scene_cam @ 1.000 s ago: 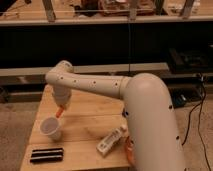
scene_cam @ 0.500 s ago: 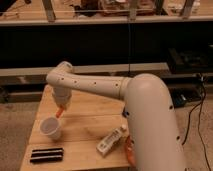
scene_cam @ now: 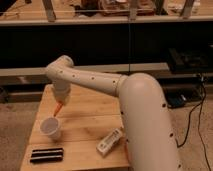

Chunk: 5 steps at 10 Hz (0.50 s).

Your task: Place the pepper in the ceramic cup

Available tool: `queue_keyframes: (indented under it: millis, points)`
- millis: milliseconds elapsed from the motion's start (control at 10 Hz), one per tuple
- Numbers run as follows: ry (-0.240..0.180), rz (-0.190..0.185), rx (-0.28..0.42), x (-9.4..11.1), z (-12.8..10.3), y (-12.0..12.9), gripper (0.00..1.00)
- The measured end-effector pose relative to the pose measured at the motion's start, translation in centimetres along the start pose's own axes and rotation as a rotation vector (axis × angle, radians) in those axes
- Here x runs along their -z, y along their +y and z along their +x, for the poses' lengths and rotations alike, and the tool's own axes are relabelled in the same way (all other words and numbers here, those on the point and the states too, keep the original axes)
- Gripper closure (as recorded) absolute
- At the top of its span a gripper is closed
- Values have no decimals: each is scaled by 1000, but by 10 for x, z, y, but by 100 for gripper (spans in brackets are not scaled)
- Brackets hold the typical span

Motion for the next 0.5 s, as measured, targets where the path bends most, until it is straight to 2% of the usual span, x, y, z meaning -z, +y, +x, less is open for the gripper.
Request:
queue_keyframes:
  millis: [200, 400, 500]
  points:
    - [6, -20, -1, 35, 7, -19, 100]
    - [-3, -11, 7, 60, 4, -24, 100]
    - [-11, 1, 18, 69, -5, -20, 100]
